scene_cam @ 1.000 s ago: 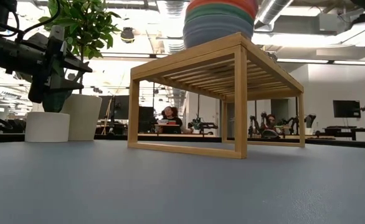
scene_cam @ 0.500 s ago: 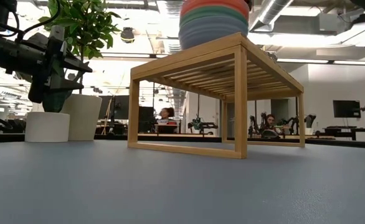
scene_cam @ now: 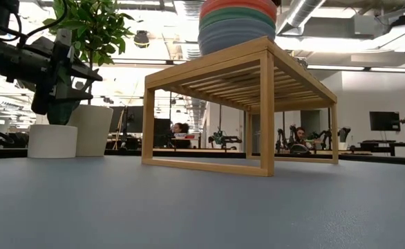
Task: Place and stack bowls onto a shelf
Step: Stack the pink bowl on top of the orange bowl
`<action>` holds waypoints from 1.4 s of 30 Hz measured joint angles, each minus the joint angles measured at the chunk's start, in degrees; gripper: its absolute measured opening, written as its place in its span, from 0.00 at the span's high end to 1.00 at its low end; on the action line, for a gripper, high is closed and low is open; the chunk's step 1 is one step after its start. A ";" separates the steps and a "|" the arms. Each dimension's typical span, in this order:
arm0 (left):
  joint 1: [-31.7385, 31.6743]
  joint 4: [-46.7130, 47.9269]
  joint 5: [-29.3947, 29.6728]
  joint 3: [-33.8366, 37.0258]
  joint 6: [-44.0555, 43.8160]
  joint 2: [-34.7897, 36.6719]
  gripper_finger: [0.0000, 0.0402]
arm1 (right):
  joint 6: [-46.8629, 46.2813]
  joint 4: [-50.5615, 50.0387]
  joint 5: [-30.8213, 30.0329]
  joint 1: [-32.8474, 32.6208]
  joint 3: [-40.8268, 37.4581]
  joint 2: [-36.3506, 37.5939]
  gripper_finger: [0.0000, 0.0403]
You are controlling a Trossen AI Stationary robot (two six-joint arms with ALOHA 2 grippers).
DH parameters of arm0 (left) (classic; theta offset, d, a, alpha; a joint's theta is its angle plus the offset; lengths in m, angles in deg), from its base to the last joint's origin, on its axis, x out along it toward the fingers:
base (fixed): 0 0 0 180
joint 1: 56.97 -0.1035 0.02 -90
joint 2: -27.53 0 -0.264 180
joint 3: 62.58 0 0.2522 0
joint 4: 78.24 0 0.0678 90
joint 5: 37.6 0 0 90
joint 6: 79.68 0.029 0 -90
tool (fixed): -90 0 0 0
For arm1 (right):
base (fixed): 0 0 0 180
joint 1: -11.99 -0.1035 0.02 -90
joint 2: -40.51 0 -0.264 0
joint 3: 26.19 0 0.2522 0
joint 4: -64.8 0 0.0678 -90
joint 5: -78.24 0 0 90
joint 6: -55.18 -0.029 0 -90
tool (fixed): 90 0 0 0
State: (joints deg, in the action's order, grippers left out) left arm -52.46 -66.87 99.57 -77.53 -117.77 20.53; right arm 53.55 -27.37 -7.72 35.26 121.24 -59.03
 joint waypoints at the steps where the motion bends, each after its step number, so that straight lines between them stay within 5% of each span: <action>1: 0.00 0.00 -0.03 0.00 0.00 -0.11 0.37 | -1.31 2.36 -4.89 -1.24 0.00 0.31 0.58; 5: 0.00 0.00 0.03 0.00 -0.02 -0.80 0.37 | -3.30 9.98 -22.74 -8.15 0.03 -0.58 0.60; 10: 0.00 0.00 0.07 0.00 -0.15 -1.60 0.37 | -3.32 10.48 -35.26 -15.02 -0.04 -7.05 0.63; 15: 0.00 0.00 -0.28 0.00 -0.58 -2.48 0.37 | -3.96 8.74 -41.53 -18.00 -0.04 -14.58 0.65; 23: -0.01 -0.07 -0.69 0.00 -1.53 -3.06 0.37 | -2.90 5.76 -43.17 -18.06 -0.11 -19.05 0.67; 32: -0.02 -0.05 -0.41 0.00 -1.76 -3.05 0.37 | -7.03 2.32 -45.50 -21.46 0.00 -6.66 0.69; 38: -0.01 -0.09 -1.15 0.00 -1.82 -3.05 0.37 | -20.92 -11.39 -61.16 -31.07 -0.05 3.30 0.69; 42: 0.00 -0.11 -1.28 0.00 -2.28 -3.05 0.37 | -26.01 -8.97 -66.20 -40.44 -7.31 13.14 0.69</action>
State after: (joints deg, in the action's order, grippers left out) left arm -52.46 -66.98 98.29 -77.53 -120.04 17.48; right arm 27.54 -36.34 -73.92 -5.17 113.93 -45.89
